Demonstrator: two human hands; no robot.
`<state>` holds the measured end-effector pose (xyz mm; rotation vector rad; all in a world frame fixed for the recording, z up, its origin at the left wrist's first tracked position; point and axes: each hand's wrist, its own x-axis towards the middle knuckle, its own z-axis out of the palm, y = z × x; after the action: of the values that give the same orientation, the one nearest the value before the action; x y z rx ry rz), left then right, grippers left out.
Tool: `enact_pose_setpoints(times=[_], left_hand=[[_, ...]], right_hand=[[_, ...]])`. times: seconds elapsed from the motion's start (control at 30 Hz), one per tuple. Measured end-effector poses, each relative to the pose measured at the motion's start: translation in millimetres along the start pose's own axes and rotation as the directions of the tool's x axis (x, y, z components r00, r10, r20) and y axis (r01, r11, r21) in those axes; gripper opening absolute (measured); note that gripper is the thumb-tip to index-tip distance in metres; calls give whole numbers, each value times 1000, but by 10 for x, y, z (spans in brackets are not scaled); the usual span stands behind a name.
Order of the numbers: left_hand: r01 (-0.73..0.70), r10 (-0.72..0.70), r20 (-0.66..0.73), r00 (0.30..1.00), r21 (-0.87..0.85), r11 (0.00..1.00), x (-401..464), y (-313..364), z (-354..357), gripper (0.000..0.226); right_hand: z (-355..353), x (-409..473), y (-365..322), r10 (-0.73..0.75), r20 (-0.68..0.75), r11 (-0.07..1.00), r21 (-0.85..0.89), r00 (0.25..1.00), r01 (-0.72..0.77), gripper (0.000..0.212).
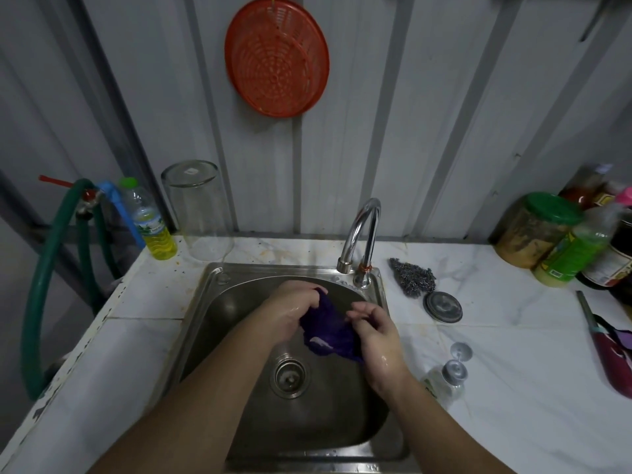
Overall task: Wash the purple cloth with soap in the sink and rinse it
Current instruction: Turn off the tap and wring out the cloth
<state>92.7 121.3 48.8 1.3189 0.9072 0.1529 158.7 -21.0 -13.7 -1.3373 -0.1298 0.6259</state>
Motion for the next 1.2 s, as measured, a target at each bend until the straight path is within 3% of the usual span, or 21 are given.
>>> enact_pose_setpoints(times=[0.1, 0.27, 0.37, 0.47, 0.63, 0.77, 0.83, 1.0, 1.07, 1.2], left_hand=[[-111, 111, 19, 994, 24, 993, -39, -40, -87, 19], [-261, 261, -40, 964, 11, 965, -114, -59, -84, 6], [-299, 299, 38, 953, -23, 954, -214, -36, -127, 11], [-317, 326, 78, 942, -114, 942, -303, -29, -187, 15], [-111, 157, 254, 954, -185, 976, -473, -100, -272, 33], [-191, 227, 158, 961, -215, 958, -524, -102, -303, 19], [-236, 265, 134, 955, -197, 952, -573, -79, -310, 17], [-235, 264, 130, 956, -199, 951, -682, -39, -328, 23], [-202, 235, 138, 962, -219, 955, -712, -23, -341, 25], [-224, 240, 119, 963, -135, 965, -769, -20, -351, 19]], right_hand=[[-69, -88, 4, -60, 150, 994, -80, 987, 73, 45], [5, -188, -207, 88, 425, 973, -230, 901, 14, 28], [62, -191, -314, 48, 395, 960, -271, 917, 66, 35], [100, -214, -349, -18, 379, 981, -172, 925, 89, 24], [221, -287, -405, -88, 331, 995, -7, 939, 95, 30], [242, -343, -416, -191, 312, 940, -214, 931, 264, 13], [224, -357, -415, -193, 306, 922, -267, 932, 279, 11], [219, -471, -475, -69, 382, 969, -193, 921, 153, 25], [215, -504, -515, -47, 352, 978, -173, 935, 115, 17], [224, -528, -547, -53, 263, 974, -199, 963, 108, 21]])
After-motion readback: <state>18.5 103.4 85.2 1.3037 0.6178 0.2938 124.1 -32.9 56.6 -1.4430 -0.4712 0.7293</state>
